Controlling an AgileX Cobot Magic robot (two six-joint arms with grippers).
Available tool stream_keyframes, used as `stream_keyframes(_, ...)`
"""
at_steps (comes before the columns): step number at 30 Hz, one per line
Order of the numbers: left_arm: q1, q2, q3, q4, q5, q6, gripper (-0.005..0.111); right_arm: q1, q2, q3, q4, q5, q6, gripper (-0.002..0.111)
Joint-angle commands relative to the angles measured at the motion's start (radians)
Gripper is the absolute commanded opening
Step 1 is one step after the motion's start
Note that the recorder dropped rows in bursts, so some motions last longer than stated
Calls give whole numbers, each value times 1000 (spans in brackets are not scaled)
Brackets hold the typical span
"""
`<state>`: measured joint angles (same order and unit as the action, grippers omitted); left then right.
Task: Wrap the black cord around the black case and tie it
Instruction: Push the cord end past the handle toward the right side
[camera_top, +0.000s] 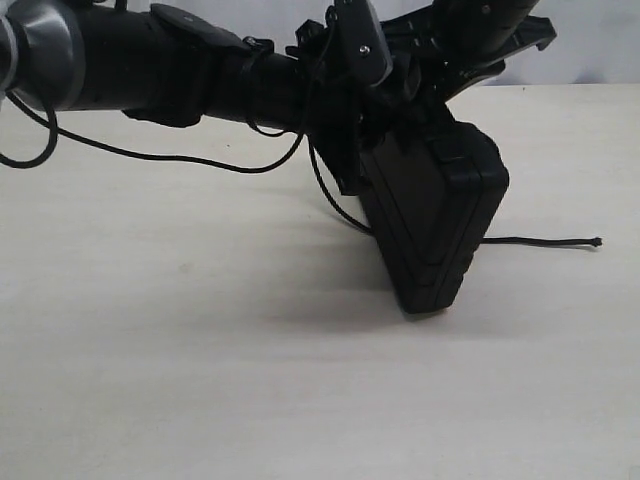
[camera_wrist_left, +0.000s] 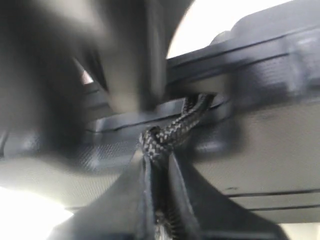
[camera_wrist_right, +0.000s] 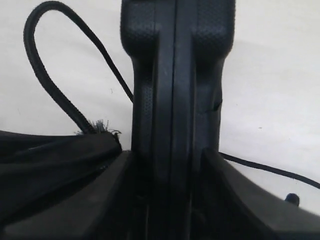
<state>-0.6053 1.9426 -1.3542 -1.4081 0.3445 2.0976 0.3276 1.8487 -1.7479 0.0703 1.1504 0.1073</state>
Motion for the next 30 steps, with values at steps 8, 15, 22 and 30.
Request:
stream_keyframes(8, 0, 66, 4, 3, -14, -6, 0, 12, -13, -31, 159, 6, -59, 43)
stream_keyframes(15, 2, 64, -21, -129, 64, 36, 0, 12, -18, -31, 258, 3, -113, 43)
stream_keyframes(22, 2, 64, -21, -129, 32, 36, 0, 12, -52, -31, 287, 71, -164, 43)
stream_keyframes(30, 2, 64, -21, -122, 28, 36, 0, 12, -112, -31, 128, 39, -143, 43)
